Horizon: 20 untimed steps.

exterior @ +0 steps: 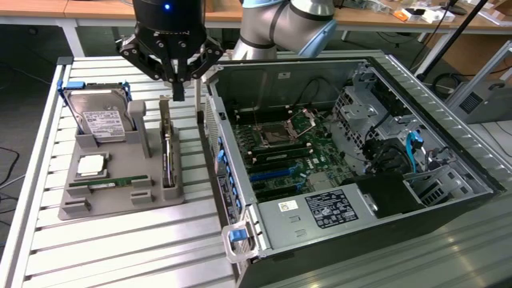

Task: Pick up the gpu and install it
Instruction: 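Reach for the gpu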

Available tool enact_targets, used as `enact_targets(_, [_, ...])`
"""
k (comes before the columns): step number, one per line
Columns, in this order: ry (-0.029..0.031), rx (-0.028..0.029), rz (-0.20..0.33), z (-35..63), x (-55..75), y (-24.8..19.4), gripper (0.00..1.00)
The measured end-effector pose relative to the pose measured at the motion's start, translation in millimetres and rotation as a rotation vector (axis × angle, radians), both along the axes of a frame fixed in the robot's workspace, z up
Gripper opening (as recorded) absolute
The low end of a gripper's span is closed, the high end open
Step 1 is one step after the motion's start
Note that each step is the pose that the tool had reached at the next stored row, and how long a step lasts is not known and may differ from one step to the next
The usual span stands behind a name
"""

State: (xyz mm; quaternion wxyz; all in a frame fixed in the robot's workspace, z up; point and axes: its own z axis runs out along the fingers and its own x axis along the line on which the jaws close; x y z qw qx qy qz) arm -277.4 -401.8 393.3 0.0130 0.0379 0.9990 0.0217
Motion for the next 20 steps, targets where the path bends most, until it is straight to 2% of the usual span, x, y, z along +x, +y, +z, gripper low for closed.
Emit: enact_targets(20, [0.0000, 0.0000, 0.000, 0.0, -7.9, -0.1, 0.11])
